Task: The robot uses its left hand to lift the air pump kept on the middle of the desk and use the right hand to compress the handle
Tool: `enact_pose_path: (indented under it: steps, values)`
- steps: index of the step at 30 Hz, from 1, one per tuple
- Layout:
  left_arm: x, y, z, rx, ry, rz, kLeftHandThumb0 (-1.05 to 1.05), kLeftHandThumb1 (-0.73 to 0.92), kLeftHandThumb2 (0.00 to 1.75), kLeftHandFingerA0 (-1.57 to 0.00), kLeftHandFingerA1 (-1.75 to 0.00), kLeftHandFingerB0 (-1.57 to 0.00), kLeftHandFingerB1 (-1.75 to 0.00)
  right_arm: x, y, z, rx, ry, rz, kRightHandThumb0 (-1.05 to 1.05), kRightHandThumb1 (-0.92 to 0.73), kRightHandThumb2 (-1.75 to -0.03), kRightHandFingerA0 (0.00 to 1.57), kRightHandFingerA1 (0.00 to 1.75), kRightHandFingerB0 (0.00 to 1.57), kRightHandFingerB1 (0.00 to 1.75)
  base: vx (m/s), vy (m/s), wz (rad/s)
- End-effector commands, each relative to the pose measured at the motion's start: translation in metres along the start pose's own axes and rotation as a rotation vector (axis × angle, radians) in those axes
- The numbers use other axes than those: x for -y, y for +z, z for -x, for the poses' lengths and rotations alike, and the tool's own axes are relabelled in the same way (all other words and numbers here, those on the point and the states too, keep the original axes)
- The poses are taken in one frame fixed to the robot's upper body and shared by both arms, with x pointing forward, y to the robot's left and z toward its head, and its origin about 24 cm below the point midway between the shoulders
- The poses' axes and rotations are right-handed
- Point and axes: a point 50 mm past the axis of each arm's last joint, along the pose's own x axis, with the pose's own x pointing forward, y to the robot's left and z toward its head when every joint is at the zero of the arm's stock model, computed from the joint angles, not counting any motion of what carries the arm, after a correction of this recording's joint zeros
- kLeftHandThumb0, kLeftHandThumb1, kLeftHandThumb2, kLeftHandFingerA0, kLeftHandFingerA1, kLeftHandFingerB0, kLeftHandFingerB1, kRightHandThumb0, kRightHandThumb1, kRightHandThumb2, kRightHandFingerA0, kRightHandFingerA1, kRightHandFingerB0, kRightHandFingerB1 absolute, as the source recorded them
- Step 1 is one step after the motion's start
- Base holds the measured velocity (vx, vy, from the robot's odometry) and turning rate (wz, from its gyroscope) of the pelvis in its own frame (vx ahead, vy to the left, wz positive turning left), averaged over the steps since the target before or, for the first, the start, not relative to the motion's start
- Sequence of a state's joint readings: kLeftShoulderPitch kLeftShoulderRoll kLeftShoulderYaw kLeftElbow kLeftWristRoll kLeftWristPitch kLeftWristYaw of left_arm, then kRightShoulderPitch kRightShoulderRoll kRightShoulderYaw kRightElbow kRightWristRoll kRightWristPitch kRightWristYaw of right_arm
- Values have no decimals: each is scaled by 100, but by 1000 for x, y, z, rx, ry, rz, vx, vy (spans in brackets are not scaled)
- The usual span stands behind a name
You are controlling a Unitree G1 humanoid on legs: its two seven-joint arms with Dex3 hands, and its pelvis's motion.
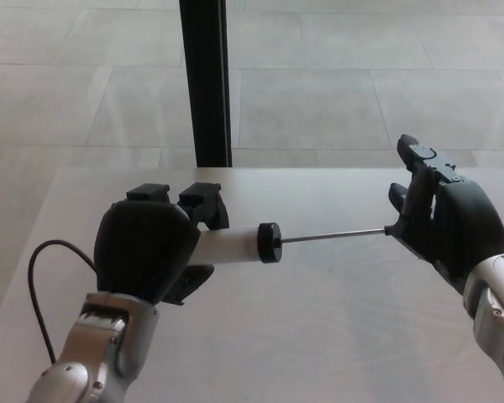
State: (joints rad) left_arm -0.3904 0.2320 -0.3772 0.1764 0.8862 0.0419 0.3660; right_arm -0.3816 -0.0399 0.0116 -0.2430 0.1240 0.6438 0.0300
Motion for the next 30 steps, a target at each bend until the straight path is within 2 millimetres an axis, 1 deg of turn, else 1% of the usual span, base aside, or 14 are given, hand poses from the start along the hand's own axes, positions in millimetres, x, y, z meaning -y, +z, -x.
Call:
enact_pose_path:
  steps: [1, 6, 15, 16, 17, 18, 20, 22, 24, 26, 27, 28, 29, 30]
  values:
    - [-2, 4, -7, 10, 15, -11, -20, 54, 101, -86, -171, -76, -147, -8, 5, -2, 50, -8, -10, -100, -92, -130, 0, 18, 0, 6, 0, 0, 0]
    - [1, 6, -7, -2, -3, 36, -19, 53, 105, -87, -175, -74, -154, -17, 3, -4, 50, -7, 5, -100, -92, -131, 0, 15, 0, 5, 0, 0, 0]
    - [1, 23, -15, 4, 12, 45, -14, 56, 98, -85, -175, -73, -152, -36, 1, -9, 57, 30, -69, -105, -92, -129, 0, 12, 0, 2, 0, 0, 0]
    - [0, 24, -17, 3, 18, 53, -19, 50, 106, -116, -135, -95, -121, -37, 1, -9, 56, 42, -62, -105, -92, -129, 0, 13, 0, 2, 0, 0, 0]
    - [-1, 25, -19, 7, 21, 31, -14, 56, 96, -85, -175, -73, -152, -39, 0, -10, 59, 48, -66, -105, -92, -129, 0, 13, 0, 1, 0, 0, 0]
    - [0, 28, -22, 9, 18, 35, -14, 57, 96, -83, -174, -72, -152, -37, 1, -10, 59, 41, -61, -105, -92, -128, 0, 12, 0, 1, 0, 0, 0]
    - [-2, 35, -28, 6, 41, 57, -12, 48, 115, -91, -169, -80, -140, -39, -1, -11, 63, 31, -66, -105, -92, -128, 0, 11, 0, 0, 0, 0, 0]
    - [-3, 39, -31, -7, 48, 76, -17, 45, 115, -96, -163, -89, -130, -41, -1, -12, 70, 31, -60, -105, -91, -128, 0, 11, 0, 1, 0, 0, 0]
    - [-4, 43, -34, -12, 73, 93, -15, 48, 115, -94, -163, -88, -133, -42, -1, -14, 65, 39, -50, -105, -92, -128, 0, 11, 0, 2, 0, 0, 0]
    - [-4, 47, -38, -26, 85, 85, -18, 49, 109, -98, -151, -91, -120, -45, 0, -15, 76, 46, -38, -105, -92, -129, 0, 12, 0, 4, 0, 0, 0]
    - [-5, 49, -39, -28, 91, 91, -19, 52, 102, -101, -136, -91, -88, -46, 0, -15, 88, 49, -25, -102, -92, -129, 0, 13, 0, 5, 0, 0, 0]
    - [-6, 50, -40, -30, 95, 92, -19, 52, 102, -101, -136, -91, -88, -47, 0, -15, 88, 50, -17, -102, -92, -129, 0, 13, 0, 5, 0, 0, 0]
    - [-7, 52, -42, -32, 98, 80, -16, 53, 92, -101, -139, -89, -71, -48, 0, -16, 88, 52, -6, -101, -92, -129, 0, 13, 0, 5, 0, 0, 0]
    - [-7, 54, -44, -26, 103, 70, -20, 58, 79, -102, -134, -90, -69, -48, 0, -16, 89, 46, 0, -100, -92, -129, 0, 13, 0, 6, 0, 0, 0]
